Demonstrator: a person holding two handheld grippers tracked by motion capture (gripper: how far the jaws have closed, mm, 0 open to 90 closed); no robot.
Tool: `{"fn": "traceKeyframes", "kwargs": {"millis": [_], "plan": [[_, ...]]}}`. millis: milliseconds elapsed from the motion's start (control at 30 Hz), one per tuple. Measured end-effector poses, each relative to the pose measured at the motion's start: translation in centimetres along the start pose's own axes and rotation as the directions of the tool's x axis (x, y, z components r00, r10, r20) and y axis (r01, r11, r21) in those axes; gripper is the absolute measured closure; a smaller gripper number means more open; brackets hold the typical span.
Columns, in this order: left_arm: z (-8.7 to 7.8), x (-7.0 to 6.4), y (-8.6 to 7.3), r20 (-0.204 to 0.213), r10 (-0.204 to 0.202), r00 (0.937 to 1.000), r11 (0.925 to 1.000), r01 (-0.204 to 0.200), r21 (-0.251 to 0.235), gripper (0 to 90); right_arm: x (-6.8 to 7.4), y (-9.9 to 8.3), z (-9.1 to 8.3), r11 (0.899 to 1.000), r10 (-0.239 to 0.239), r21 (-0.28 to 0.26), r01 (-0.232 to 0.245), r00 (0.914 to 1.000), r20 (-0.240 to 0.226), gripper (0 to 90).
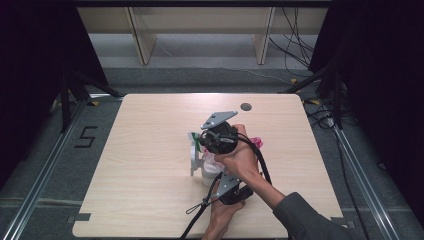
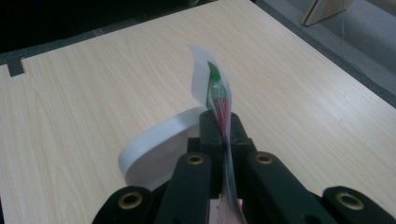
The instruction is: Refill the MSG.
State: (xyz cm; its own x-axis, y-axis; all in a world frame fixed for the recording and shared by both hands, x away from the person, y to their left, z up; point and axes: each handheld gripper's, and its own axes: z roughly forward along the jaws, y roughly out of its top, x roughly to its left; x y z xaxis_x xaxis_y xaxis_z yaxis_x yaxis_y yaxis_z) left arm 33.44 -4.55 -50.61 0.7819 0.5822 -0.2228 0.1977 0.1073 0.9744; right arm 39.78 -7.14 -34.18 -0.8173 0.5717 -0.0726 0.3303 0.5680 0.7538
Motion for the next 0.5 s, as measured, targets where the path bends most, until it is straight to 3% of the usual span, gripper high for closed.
{"fn": "traceKeyframes", "kwargs": {"millis": [300, 500], "plan": [[-0.09, 0.15, 0.08, -0.005, 0.006, 1.0, 1.0, -0.006, 0.002, 74.0, 0.29, 0.07, -0.73, 0.999, 0.008, -0.039, -0.008, 0.9999, -0.006, 89.9], [-0.18, 0.1, 0.15, -0.008, -0.014, 0.9999, 0.9998, 0.014, -0.011, 74.1, 0.38, 0.17, -0.88, 0.999, -0.022, -0.048, 0.021, 0.9995, -0.025, 89.9]]}}
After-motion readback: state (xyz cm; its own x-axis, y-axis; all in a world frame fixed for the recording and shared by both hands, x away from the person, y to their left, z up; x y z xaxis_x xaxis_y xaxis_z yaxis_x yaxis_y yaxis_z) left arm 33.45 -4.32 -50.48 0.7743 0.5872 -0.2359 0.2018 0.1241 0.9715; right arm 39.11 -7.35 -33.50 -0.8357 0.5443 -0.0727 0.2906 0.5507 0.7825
